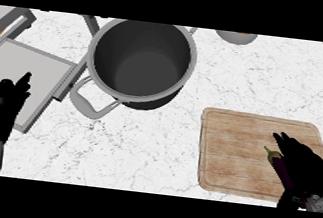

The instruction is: Pick the eggplant from the cutting board and place it in the pot

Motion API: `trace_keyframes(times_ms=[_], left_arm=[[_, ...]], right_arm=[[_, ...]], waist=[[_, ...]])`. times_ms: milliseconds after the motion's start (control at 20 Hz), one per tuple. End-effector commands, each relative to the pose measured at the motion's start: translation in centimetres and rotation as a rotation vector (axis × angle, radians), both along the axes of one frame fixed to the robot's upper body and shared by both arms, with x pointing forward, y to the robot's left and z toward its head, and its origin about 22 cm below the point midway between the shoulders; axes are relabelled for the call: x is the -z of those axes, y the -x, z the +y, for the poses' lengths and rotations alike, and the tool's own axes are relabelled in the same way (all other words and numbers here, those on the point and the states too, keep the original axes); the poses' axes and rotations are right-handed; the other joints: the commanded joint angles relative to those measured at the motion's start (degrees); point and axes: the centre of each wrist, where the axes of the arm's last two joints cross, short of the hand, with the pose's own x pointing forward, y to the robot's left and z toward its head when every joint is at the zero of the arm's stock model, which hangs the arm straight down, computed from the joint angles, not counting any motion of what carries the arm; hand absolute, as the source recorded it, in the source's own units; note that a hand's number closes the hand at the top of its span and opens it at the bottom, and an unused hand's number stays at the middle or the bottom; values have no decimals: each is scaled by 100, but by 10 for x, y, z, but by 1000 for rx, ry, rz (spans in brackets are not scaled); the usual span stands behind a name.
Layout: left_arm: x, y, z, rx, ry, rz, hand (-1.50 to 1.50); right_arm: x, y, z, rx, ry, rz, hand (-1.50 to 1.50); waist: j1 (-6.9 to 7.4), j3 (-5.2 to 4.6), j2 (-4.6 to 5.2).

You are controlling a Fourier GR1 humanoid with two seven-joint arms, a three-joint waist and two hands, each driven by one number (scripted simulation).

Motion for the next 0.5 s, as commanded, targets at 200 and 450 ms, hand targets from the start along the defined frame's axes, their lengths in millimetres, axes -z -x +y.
trace_keyframes(times_ms=[200, 450], left_arm=[[-13, -3, 3, 9, 0, 8, 0], [-23, -6, -5, -13, -8, 5, 0]], right_arm=[[17, -8, -3, 24, -34, 25, -150], [7, -3, -24, 25, -39, 21, -150]], waist=[[-1, 1, -1], [-17, 1, -5]])
